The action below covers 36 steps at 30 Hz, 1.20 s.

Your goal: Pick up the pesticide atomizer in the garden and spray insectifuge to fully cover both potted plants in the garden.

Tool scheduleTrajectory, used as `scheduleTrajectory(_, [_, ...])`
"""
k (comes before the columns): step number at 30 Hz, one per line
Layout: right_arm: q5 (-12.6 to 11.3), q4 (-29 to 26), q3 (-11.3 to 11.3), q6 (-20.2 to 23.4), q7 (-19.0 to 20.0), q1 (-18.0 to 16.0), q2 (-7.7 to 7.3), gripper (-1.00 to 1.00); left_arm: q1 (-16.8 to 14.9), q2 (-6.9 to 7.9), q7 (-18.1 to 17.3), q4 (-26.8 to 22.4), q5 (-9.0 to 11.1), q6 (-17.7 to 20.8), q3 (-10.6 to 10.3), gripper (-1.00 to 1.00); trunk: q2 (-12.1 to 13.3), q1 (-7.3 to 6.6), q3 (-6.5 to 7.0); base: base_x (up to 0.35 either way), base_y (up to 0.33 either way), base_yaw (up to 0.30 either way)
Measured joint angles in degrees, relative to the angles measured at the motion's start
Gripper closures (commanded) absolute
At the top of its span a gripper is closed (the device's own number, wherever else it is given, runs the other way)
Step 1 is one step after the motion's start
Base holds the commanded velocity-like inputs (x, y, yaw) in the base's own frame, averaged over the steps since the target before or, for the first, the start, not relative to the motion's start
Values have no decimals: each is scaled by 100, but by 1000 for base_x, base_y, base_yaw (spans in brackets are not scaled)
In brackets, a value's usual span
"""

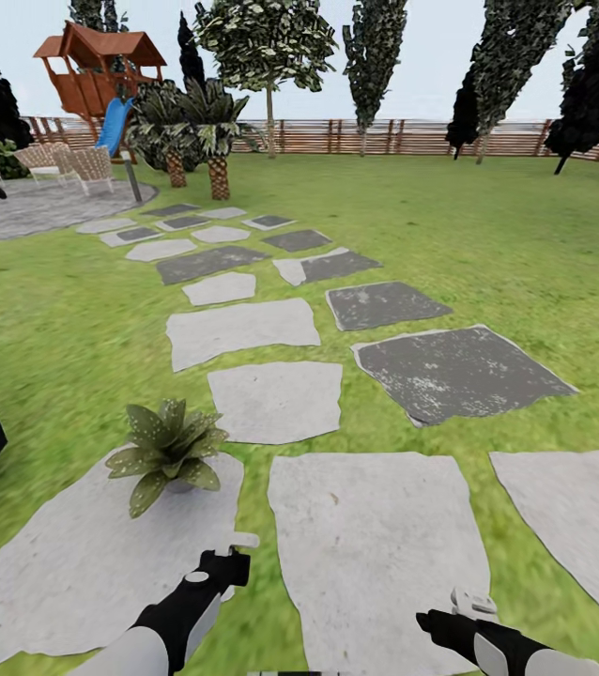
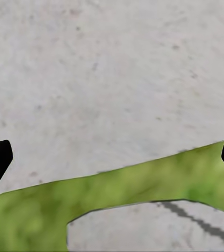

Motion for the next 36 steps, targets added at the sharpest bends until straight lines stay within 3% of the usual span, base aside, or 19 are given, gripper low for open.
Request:
scheduleTrajectory(17, [0,0,1,1,-2,0,-6,-100,0,11,0,-5,0,0,5,100,-680,373,-150,0,0,0])
scheduleTrajectory(25, [0,0,1,0,-2,0,-8,-100,0,9,0,-5,0,0,5,100,-692,394,-262,0,0,0])
scheduleTrajectory(36, [0,0,0,2,-2,0,-25,-100,0,10,0,-5,0,1,5,100,-693,394,-221,0,0,0])
